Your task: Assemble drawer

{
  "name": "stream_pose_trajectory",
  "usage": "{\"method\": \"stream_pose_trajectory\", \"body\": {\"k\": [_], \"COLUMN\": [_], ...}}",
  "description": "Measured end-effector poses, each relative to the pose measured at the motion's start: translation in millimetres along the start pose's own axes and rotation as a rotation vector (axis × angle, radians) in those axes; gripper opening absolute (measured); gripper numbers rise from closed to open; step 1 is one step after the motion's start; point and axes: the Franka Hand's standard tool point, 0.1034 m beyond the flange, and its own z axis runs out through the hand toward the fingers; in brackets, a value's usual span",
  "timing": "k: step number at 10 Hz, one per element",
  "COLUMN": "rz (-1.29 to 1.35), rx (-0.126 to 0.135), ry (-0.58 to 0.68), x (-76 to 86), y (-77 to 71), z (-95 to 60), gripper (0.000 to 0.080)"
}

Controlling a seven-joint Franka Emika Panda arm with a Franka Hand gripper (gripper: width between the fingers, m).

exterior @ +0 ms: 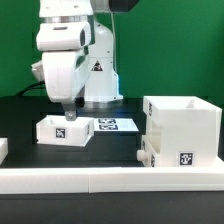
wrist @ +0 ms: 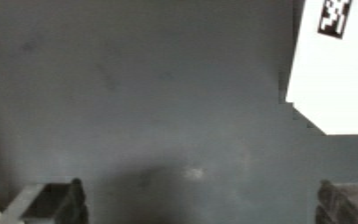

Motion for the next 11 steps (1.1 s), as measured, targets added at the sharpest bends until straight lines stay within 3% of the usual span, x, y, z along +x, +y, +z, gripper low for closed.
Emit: {"method": "stream_pose_trajectory", "body": {"k": [3, 4, 5, 7, 9, 11], "rz": [0.204, 0.293, 0.394, 0.602, 0.795, 0.929], "rx": [0.001, -0.015, -0.049, -0.068, -0.043, -0.036], "ry": [0.004, 0.015, 0.022, 0.031, 0.033, 0.042], "x": [0.1, -5.0, -12.2, -22.1, -30.7, -30.6], "y": [-0.2, -0.6, -7.1, -30.0, -51.0, -54.9], "z": [0.4, 1.7, 3.1, 5.3, 12.3, 14.8], "gripper": [0.0649, 0.0649, 0.0649, 0.0649, 0.0649, 0.0649]}}
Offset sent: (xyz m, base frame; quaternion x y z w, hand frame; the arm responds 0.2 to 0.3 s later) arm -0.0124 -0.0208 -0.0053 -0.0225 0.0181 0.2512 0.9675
